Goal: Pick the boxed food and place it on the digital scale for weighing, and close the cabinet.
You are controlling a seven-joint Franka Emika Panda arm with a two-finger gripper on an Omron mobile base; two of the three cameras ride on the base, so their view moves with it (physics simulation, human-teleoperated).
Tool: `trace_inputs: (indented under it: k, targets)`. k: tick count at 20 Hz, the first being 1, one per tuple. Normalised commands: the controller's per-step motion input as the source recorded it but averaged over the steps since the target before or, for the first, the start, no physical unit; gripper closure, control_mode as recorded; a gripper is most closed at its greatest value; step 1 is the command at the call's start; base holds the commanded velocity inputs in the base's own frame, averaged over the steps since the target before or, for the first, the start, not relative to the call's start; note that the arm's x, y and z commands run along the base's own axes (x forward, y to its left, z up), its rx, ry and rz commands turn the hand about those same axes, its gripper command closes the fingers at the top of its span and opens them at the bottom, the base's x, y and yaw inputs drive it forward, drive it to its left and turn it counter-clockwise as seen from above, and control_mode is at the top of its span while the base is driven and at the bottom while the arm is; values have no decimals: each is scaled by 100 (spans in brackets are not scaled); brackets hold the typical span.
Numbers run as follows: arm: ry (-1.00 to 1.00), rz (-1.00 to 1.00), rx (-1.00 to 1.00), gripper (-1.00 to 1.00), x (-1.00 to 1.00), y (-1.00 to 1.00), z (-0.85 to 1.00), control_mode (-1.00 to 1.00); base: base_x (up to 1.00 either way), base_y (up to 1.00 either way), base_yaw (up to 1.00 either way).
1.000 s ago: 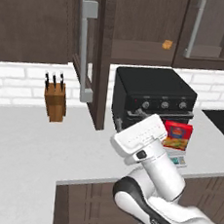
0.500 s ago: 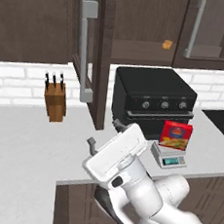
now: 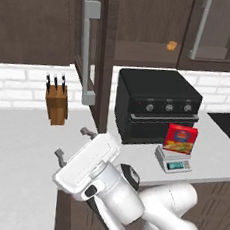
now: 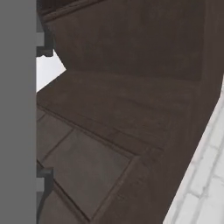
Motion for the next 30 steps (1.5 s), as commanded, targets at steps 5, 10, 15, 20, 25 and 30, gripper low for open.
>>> trace_inputs:
  k: [5, 10, 15, 20, 25, 30]
  targets:
    - [-24, 1, 44, -100, -25, 42, -3, -100, 0, 0, 0]
    - [-27, 0, 62, -100, -9, 26, -1, -100, 0, 0, 0]
    - [-25, 0, 66, -100, -10, 8, 3, -100, 0, 0, 0]
    - [-13, 0, 69, -100, 0, -17, 28, -100, 0, 0, 0]
    - [3, 0, 65, -100, 43, -71, 49, -100, 0, 0, 0]
    - [18, 0, 50, -100, 100, -96, 44, -100, 0, 0, 0]
